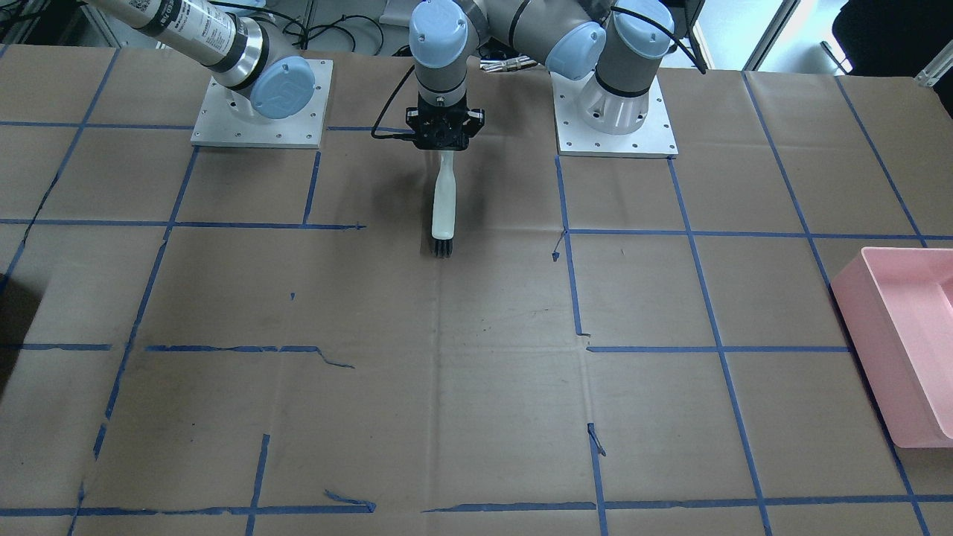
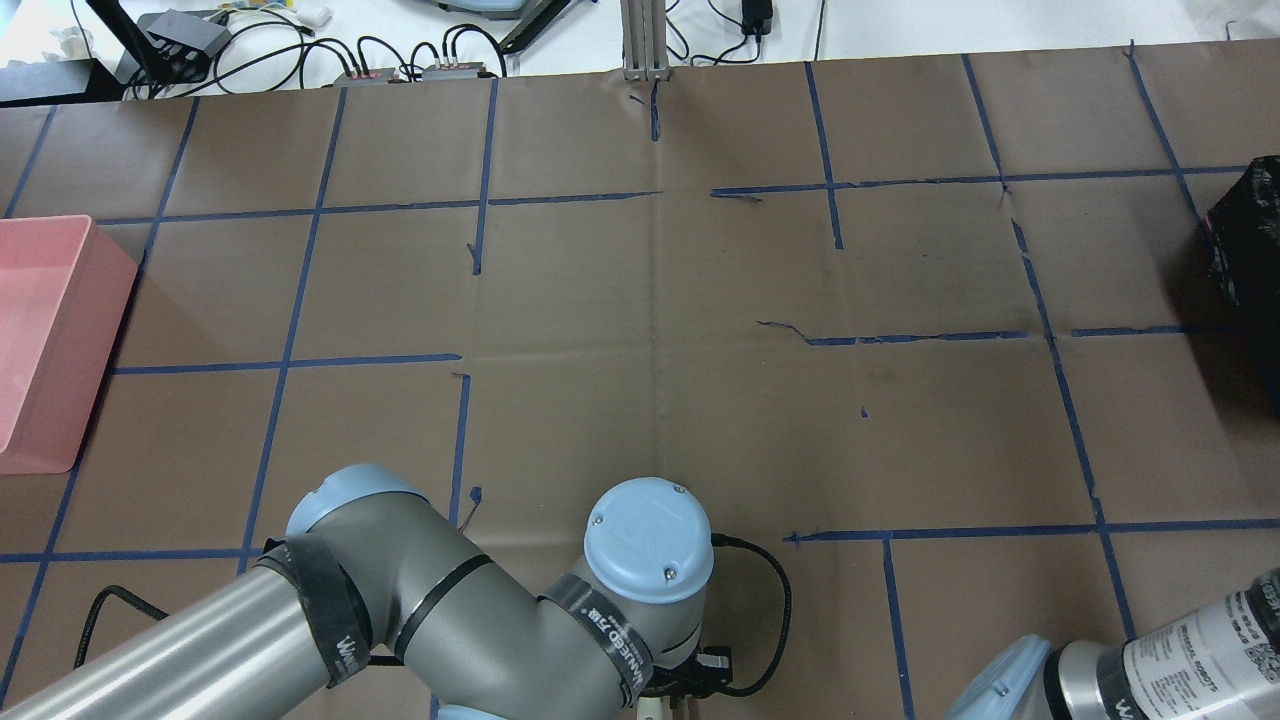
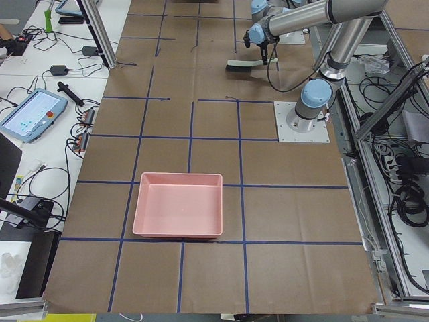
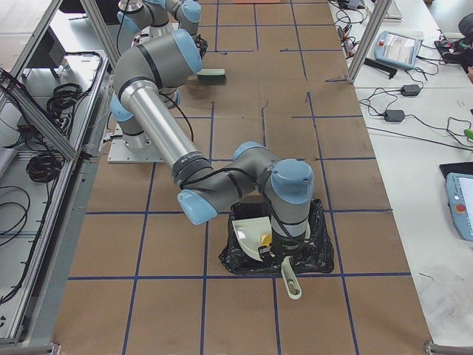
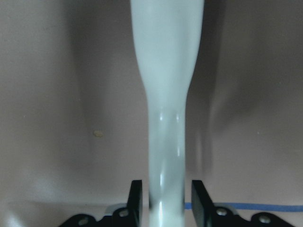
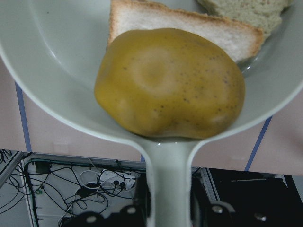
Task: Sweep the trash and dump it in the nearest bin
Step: 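Tip the dustpan over the bin with right gripper while left sets brush down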
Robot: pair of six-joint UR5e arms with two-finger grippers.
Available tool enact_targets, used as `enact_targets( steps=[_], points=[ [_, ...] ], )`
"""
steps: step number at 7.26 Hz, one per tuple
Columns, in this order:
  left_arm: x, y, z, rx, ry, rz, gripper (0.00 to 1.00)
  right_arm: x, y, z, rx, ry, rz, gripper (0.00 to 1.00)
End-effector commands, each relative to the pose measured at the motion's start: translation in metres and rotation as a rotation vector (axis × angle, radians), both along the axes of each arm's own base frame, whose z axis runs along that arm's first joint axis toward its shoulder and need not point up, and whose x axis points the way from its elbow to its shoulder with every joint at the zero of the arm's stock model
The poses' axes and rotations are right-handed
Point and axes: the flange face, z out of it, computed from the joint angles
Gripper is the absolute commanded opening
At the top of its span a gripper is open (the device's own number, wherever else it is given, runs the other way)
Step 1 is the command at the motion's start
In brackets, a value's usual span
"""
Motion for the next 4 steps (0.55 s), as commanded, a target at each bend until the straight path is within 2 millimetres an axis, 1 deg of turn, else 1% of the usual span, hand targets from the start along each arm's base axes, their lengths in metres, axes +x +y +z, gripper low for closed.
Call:
enact_targets(
  steps=[1,2,3,4],
  points=[
    [0.007,-0.01,0.007,-0.087,-0.073,-0.026,0.89,-0.009,0.0,-0.001,-0.012,0.077,-0.03,0.0],
    [-0.001,-0.02,0.035,-0.139,-0.024,-0.018,0.97,-0.008,0.001,0.001,-0.012,0.087,-0.036,0.0],
    [-0.013,-0.041,0.066,-0.187,0.014,-0.01,0.99,-0.007,0.001,0.002,0.014,0.122,-0.069,0.0],
    [-0.021,-0.058,0.096,-0.228,0.044,-0.014,0.99,-0.005,0.001,-0.003,0.025,0.126,-0.076,0.0]
  ],
)
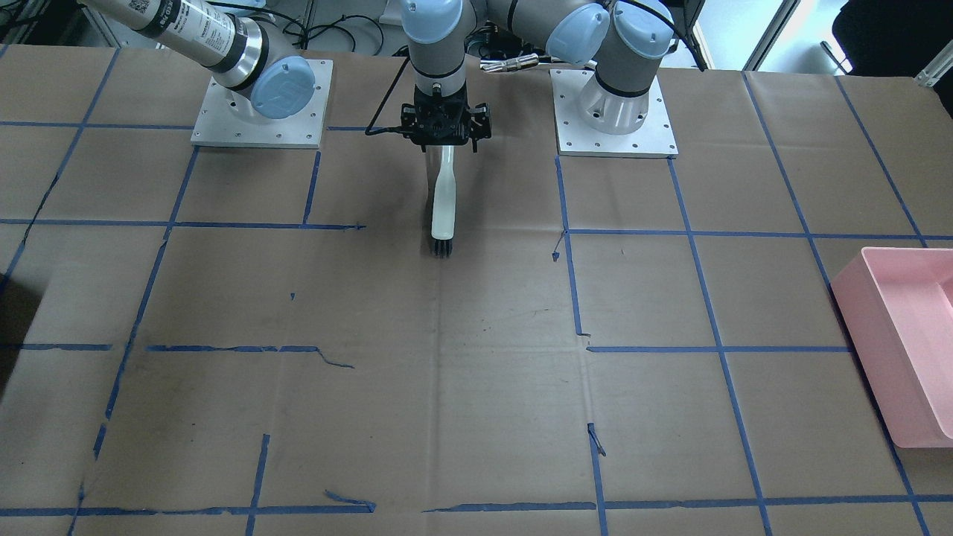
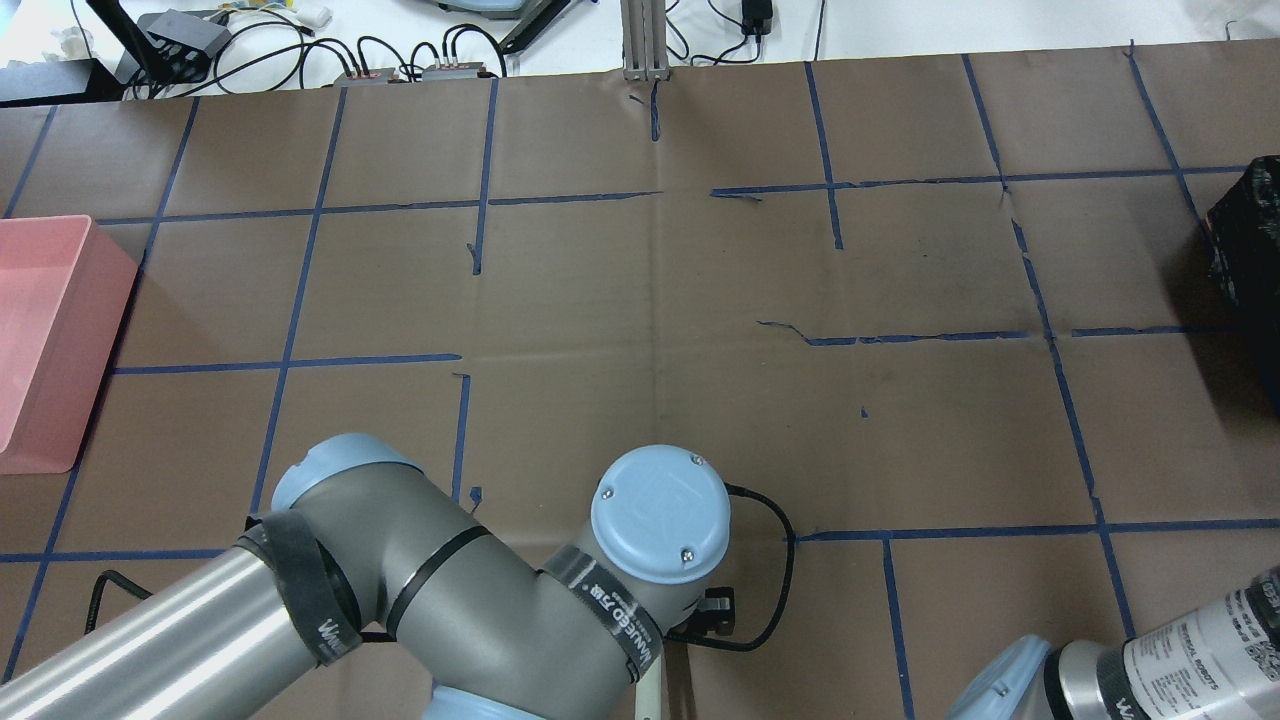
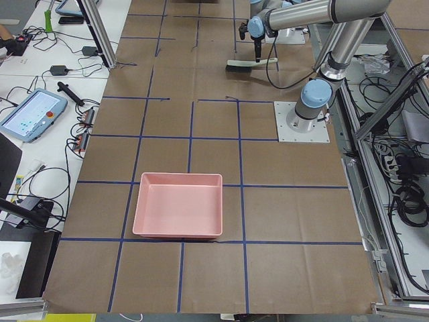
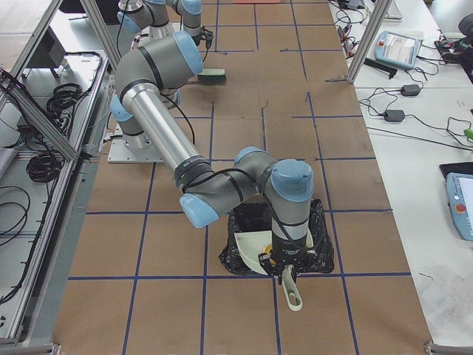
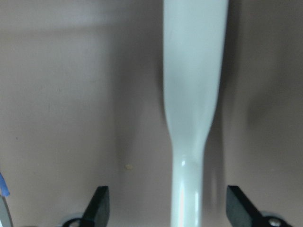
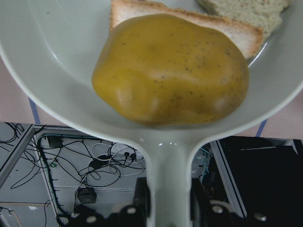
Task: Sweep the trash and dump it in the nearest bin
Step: 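Tip the dustpan over the bin with right gripper while left sets brush down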
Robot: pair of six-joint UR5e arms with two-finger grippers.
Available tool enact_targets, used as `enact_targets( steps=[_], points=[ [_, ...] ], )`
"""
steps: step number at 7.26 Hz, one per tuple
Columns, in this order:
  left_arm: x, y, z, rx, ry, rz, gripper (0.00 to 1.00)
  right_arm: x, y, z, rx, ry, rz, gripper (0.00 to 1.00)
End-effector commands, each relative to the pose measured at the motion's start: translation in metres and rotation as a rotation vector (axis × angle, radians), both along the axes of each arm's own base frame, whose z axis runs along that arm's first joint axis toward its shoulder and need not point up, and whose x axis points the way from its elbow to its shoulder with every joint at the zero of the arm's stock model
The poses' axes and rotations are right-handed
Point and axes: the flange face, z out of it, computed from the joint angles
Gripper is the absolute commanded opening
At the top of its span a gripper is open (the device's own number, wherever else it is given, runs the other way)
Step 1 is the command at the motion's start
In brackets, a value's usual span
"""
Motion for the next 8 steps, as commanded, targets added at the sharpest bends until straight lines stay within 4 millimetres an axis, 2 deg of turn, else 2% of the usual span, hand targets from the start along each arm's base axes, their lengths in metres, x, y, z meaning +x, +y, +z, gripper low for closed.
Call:
enact_targets(
  steps=[1,3,4,5,6,8],
  points=[
    [-0.011,-0.032,0.062,-0.095,0.064,0.004,0.99,0.002,0.001,-0.007,0.009,0.032,-0.025,0.01],
    [0.021,-0.085,0.117,-0.192,0.115,0.019,0.99,0.004,0.006,-0.021,0.028,0.078,-0.045,0.01],
    [0.056,-0.12,0.138,-0.216,0.118,-0.03,0.99,0.004,0.007,-0.021,0.026,0.081,-0.047,0.01],
    [0.094,-0.146,0.154,-0.217,0.106,-0.057,0.99,0.004,0.007,-0.021,0.025,0.086,-0.048,0.01],
    [0.13,-0.159,0.167,-0.201,0.089,-0.07,0.99,0.006,0.008,-0.011,0.015,0.098,-0.048,0.02],
    [0.182,-0.162,0.186,-0.181,0.074,-0.053,0.99,0.013,0.003,-0.004,0.055,0.173,-0.063,0.02]
  ],
)
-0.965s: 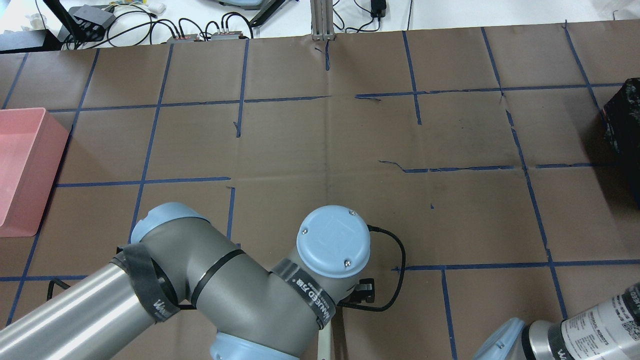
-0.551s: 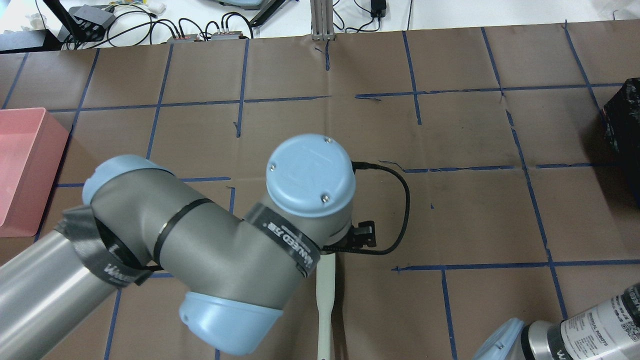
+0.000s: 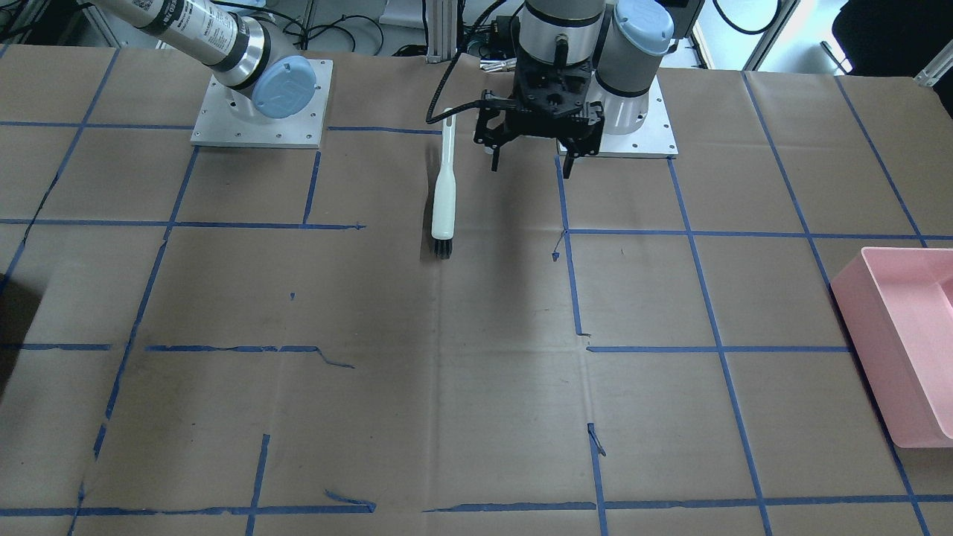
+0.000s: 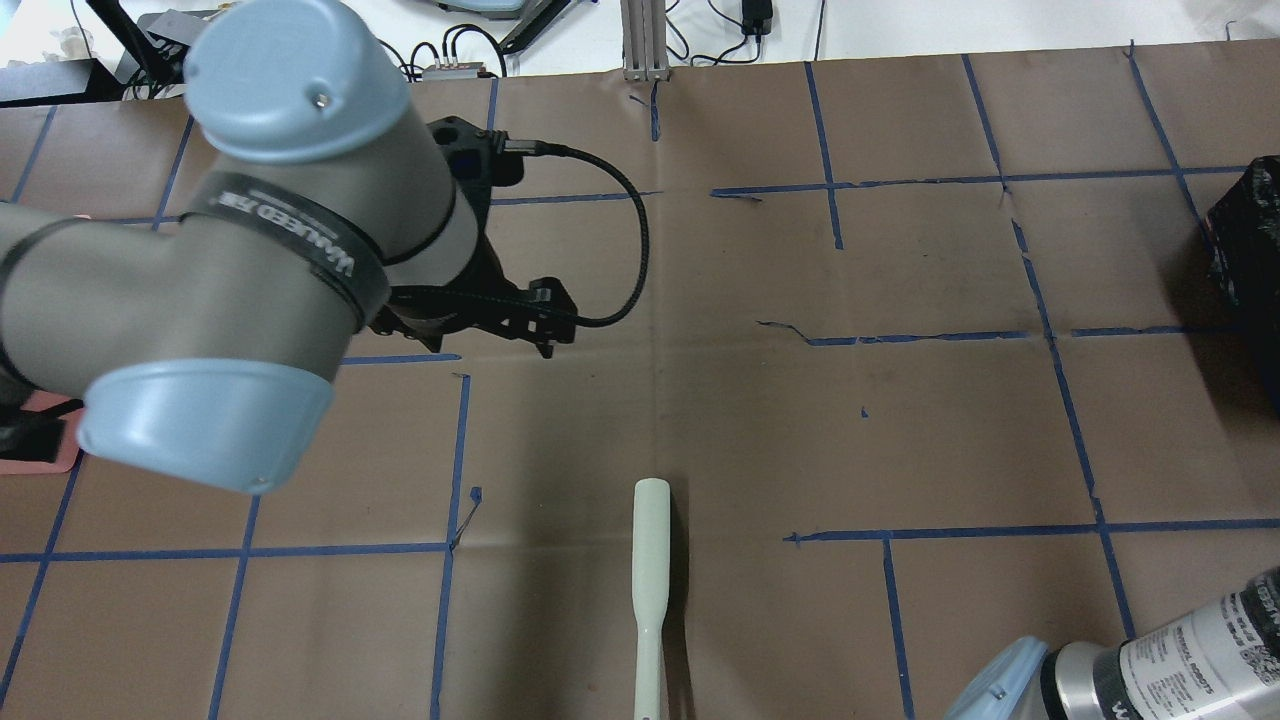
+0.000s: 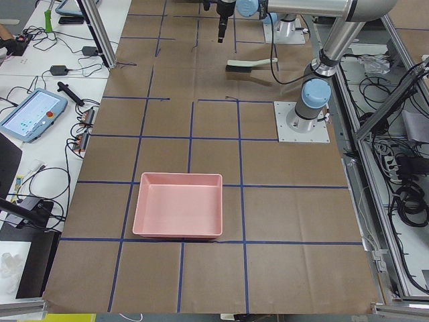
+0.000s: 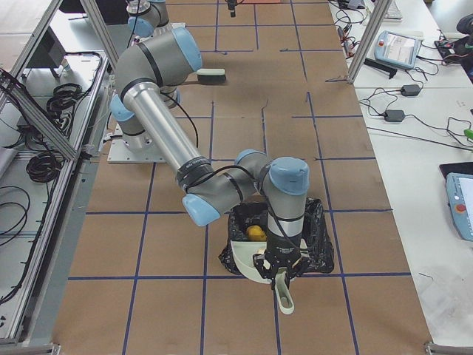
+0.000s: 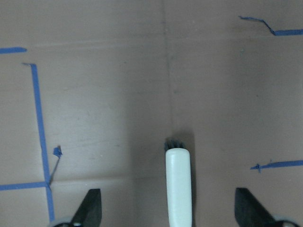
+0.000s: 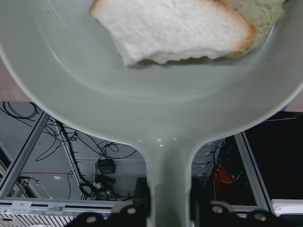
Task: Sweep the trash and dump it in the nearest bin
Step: 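Tip the dustpan over the bin with right gripper while left sets brush down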
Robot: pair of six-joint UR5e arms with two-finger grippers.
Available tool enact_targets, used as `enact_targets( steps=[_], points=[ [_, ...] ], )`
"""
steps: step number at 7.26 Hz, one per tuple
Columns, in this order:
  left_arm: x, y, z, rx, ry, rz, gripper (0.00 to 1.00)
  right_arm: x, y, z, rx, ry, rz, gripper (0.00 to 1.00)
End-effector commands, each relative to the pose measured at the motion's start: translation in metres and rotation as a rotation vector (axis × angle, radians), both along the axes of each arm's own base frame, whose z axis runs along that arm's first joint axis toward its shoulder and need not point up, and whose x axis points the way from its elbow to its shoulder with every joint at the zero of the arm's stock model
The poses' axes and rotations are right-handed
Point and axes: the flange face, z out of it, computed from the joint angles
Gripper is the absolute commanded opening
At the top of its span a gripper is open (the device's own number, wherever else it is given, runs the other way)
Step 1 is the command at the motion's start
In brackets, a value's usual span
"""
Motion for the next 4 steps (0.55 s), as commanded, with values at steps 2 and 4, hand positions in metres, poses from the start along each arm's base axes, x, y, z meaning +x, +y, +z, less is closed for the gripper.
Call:
enact_targets(
  steps=[2,4],
  points=[
    [0.09,0.007,0.036,0.056,-0.002,0.095,1.0,0.014,-0.008,0.012,0.036,0.06,0.0,0.03],
    [0.099,0.04,0.064,0.024,0.004,0.095,1.0,0.015,-0.007,0.012,0.078,0.086,-0.018,0.04]
  ],
)
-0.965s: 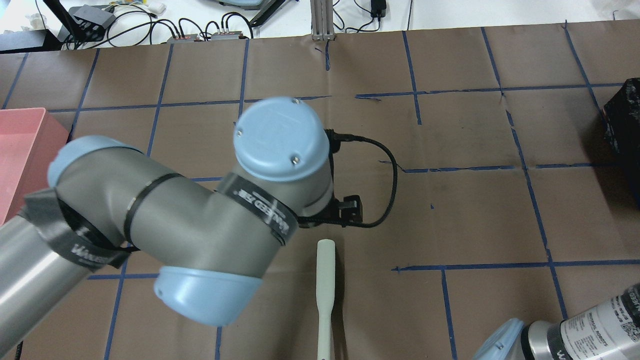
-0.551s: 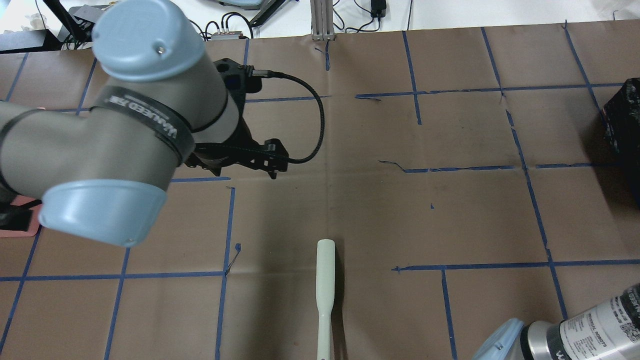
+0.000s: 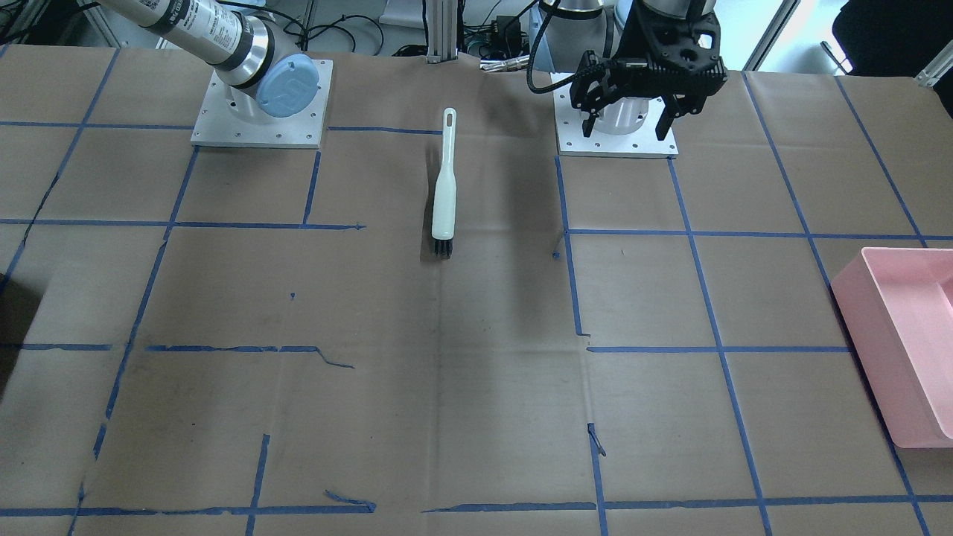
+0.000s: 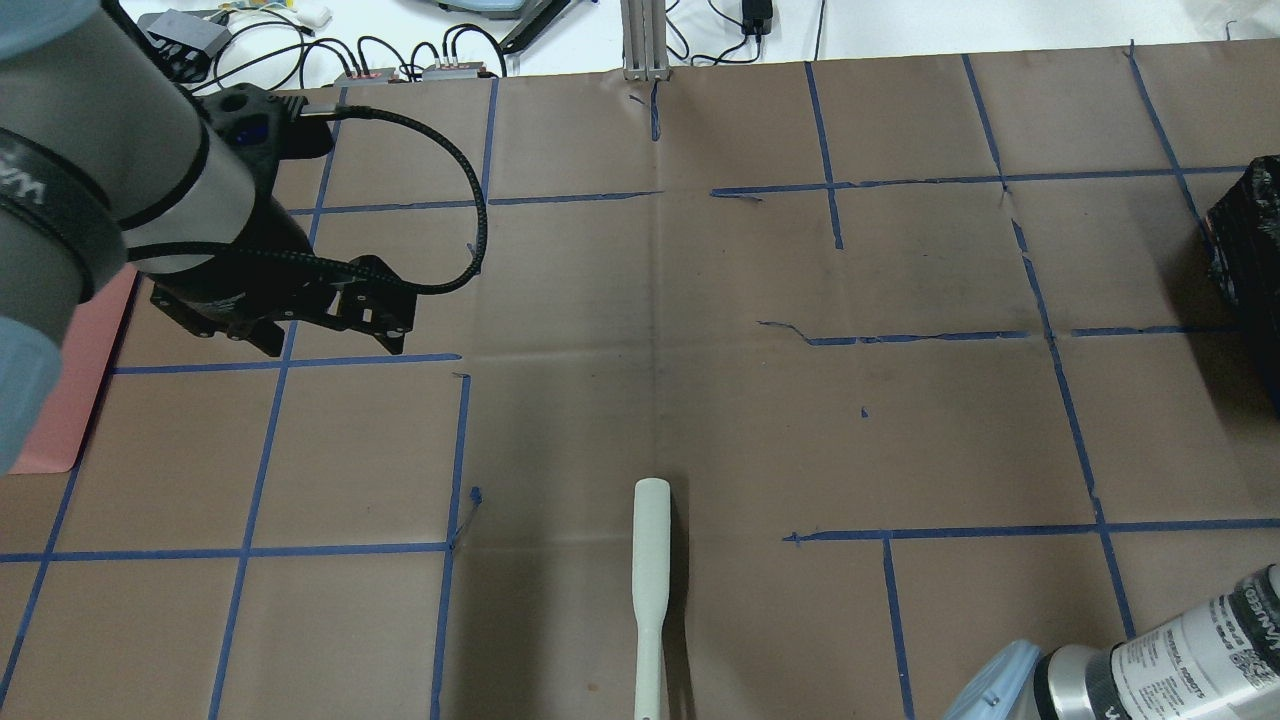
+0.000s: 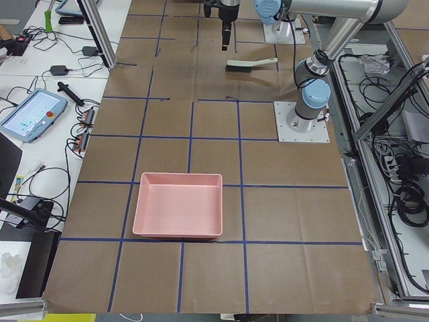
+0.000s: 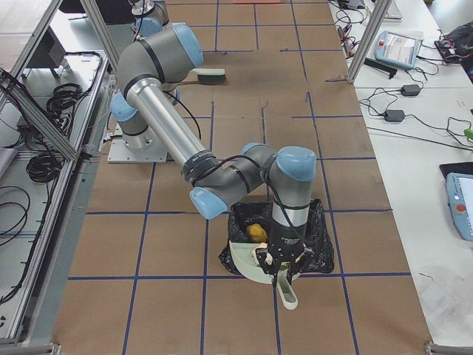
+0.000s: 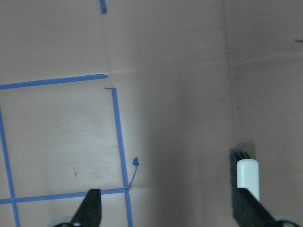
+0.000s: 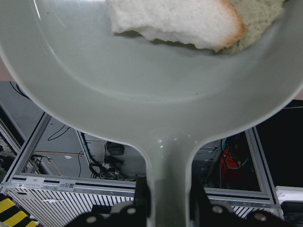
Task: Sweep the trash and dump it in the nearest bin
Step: 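Hold the dustpan inverted over the bin with the right gripper to empty it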
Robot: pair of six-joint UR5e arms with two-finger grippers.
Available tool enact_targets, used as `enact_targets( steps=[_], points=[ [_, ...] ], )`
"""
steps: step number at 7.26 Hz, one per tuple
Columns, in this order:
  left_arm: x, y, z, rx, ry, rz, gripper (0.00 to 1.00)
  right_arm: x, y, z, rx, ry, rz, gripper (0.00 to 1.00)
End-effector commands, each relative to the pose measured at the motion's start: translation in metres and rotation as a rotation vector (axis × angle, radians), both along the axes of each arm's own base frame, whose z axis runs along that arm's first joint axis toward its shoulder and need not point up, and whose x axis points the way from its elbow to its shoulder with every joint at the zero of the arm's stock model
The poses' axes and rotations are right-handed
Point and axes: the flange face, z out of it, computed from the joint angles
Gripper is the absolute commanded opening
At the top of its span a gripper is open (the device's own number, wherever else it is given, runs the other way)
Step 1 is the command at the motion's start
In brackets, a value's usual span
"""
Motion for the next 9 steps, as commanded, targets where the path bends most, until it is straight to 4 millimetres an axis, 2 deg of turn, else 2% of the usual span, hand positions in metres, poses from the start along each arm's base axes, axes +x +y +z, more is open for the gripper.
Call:
enact_targets(
  steps=[1,2,3,5,7,8,9],
  points=[
    [0.01,0.021,0.015,-0.023,0.01,0.014,1.0,0.012,-0.008,0.005,0.026,0.04,0.0,0.05],
    [0.008,0.018,0.005,-0.003,0.033,0.013,1.0,0.025,-0.019,0.003,0.068,0.069,-0.003,0.05],
    [0.009,0.014,-0.003,0.012,0.034,0.011,1.0,0.029,-0.02,0.006,0.073,0.078,-0.003,0.05],
    [0.009,0.008,-0.012,-0.022,0.023,-0.04,1.0,0.034,-0.014,0.022,0.068,0.103,-0.021,0.05],
    [0.008,0.004,-0.011,-0.063,0.015,-0.124,1.0,0.047,-0.002,0.04,0.046,0.14,-0.043,0.05],
    [0.008,0.006,0.0,-0.089,0.013,-0.126,1.0,0.052,0.003,0.039,0.025,0.161,-0.055,0.05],
    [0.007,0.007,-0.006,-0.077,0.014,-0.118,1.0,0.054,0.005,0.035,0.0,0.188,-0.057,0.05]
  ],
)
